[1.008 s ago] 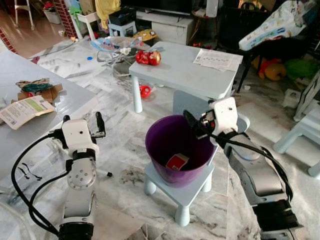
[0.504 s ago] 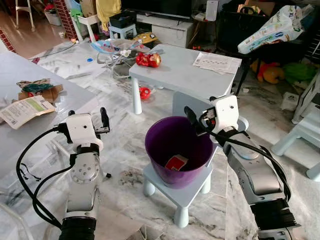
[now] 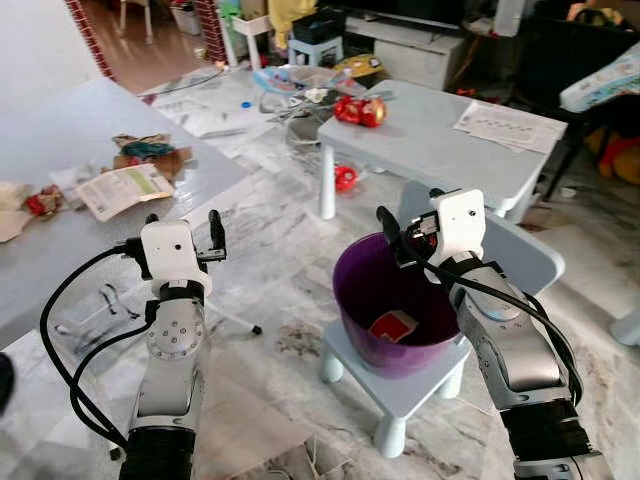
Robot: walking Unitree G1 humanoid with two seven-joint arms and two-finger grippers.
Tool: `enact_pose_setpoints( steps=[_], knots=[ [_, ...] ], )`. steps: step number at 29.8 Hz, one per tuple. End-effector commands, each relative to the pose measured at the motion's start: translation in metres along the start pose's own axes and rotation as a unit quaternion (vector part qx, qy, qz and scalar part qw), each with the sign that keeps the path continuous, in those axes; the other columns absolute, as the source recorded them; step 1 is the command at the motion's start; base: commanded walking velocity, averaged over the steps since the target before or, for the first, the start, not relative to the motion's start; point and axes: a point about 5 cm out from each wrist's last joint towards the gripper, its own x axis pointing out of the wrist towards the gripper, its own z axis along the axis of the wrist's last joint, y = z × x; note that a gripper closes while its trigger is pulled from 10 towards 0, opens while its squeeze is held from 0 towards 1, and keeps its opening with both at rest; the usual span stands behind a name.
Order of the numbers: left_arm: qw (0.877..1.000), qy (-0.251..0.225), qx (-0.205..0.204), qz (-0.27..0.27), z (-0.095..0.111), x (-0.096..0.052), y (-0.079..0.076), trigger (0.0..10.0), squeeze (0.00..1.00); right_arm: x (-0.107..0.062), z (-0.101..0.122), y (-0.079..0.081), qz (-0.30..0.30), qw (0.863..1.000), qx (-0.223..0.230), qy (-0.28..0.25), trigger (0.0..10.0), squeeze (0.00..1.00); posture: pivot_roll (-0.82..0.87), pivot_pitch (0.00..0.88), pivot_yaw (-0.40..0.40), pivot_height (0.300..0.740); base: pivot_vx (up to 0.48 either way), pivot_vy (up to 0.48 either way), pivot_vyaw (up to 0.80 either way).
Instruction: Picking trash to rubbish bin
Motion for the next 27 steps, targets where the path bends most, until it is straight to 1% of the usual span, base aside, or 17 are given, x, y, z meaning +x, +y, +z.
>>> enact_pose_setpoints(
  steps=[1,8,10,18,27],
  knots=[
    [1.0,0.0,0.008,0.0,0.0026,0.0028,0.0005,10.0,0.0,0.0,0.0031,-0.0024,-0.004,1.0,-0.002,-0.009,10.0,0.96,-0.04,0.057,0.074,0.74,0.0,0.0,0.8],
    [1.0,-0.002,0.02,0.02,0.004,0.0048,0.0052,10.0,0.0,0.0026,0.0052,-0.0027,-0.006,1.0,-0.003,-0.014,10.0,0.97,-0.04,0.06,0.075,0.74,0.0,0.0,0.8],
    [1.0,0.003,0.017,0.023,0.0029,0.0051,0.0062,10.0,0.0,0.0033,0.0059,-0.0026,-0.006,1.0,-0.004,-0.015,10.0,0.96,-0.04,0.061,0.077,0.74,0.0,0.0,0.8],
    [1.0,0.007,0.016,0.022,0.0013,0.0034,0.0043,10.0,0.0,0.0031,0.0068,-0.0022,-0.005,1.0,-0.006,-0.018,10.0,0.97,-0.04,0.062,0.077,0.74,0.0,0.0,0.8],
    [0.999,0.014,0.016,0.026,-0.0002,0.0017,0.0054,10.0,0.0,0.0035,0.0057,0.0025,0.008,1.0,-0.005,-0.017,10.0,0.97,-0.03,0.062,0.076,0.74,0.0,0.0,0.8]
  ],
)
